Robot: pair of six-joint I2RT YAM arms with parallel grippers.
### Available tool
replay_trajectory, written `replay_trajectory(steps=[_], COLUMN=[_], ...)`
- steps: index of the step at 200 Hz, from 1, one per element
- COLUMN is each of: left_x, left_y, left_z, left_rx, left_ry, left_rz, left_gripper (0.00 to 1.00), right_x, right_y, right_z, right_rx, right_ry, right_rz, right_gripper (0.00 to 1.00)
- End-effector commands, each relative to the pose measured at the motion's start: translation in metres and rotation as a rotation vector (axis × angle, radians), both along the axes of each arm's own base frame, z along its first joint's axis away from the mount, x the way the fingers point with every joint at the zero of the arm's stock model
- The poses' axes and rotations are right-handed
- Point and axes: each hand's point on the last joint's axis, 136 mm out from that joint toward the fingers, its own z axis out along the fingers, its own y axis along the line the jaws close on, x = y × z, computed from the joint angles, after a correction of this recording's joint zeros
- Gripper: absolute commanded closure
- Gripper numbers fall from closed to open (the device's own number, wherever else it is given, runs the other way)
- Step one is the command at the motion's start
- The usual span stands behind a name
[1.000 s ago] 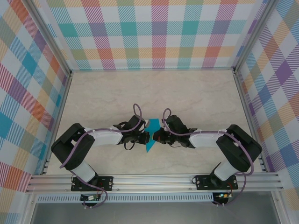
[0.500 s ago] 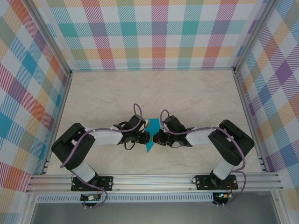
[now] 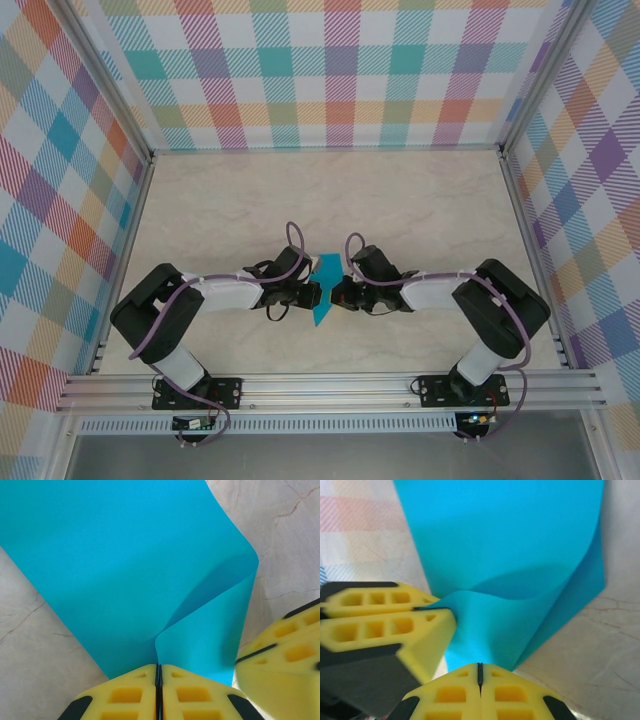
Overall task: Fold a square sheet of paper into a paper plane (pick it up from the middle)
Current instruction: Third fold the triangle at the center of the table.
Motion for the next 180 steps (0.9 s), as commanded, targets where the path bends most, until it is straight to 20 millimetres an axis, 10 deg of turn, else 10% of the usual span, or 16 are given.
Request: replay_trajectory(steps=[1,101,180], left_x=[-0.018,-0.018,-0.02], left_y=[0.017,0.017,0.019], left_z=[-0.025,-0.025,-0.026], left_rx=[0.085,0.092,0.1], left_ry=[0.093,0.096,0.1], left_rz=[-0.017,-0.02,-0.02], left_gripper=[0.91,0.91,0.91], right_x=[0.013,0.019,0.038], right_y=[-0.001,-0.018,-0.015], right_z=[0.019,-0.028,0.026], right_rx=[0.011,-0.089,0.022], right_ry=[-0.052,0.035,-0.045], right_rz=[0.004,-0.047,-0.021], right_gripper=[1.0,1.0,1.0])
